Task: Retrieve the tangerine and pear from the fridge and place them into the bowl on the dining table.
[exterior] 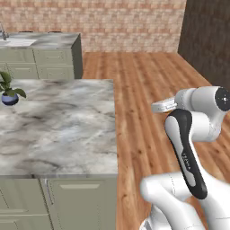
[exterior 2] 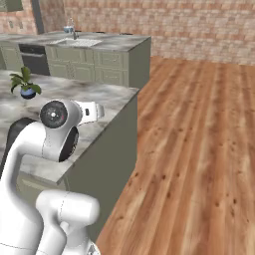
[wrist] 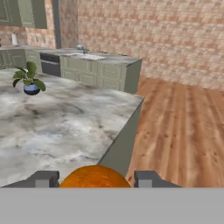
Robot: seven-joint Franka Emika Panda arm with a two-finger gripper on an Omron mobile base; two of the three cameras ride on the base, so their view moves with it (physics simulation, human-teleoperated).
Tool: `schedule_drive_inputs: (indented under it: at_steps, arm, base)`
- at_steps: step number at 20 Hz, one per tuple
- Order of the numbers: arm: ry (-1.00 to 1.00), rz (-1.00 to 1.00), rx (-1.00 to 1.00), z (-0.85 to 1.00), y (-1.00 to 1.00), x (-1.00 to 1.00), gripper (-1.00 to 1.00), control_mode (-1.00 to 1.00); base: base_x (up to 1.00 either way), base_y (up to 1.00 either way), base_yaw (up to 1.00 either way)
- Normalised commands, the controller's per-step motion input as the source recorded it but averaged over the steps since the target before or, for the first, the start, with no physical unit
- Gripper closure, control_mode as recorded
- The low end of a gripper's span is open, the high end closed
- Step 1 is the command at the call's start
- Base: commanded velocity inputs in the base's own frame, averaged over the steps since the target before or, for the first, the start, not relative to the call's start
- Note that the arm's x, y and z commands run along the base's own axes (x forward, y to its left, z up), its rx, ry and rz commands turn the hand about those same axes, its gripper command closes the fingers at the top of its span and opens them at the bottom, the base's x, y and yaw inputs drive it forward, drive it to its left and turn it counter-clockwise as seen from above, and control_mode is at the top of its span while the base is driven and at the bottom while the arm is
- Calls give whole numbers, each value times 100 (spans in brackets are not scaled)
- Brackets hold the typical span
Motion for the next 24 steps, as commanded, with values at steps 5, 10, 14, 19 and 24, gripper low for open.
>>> schedule_drive_inputs:
  at_steps: [5,10,14,19,24]
  arm:
    - [0,0,0,0,0,0,100,100]
    - [0,0,0,0,0,0,100,100]
    - [0,0,0,0,0,0,100,100]
    - [0,0,0,0,0,0,100,100]
    - [0,0,0,0,0,0,100,100]
  base:
    - [43,-100,-46]
    - [87,-92,-41]
    - [100,-21,-30]
    - [100,14,-11]
    - [100,55,0]
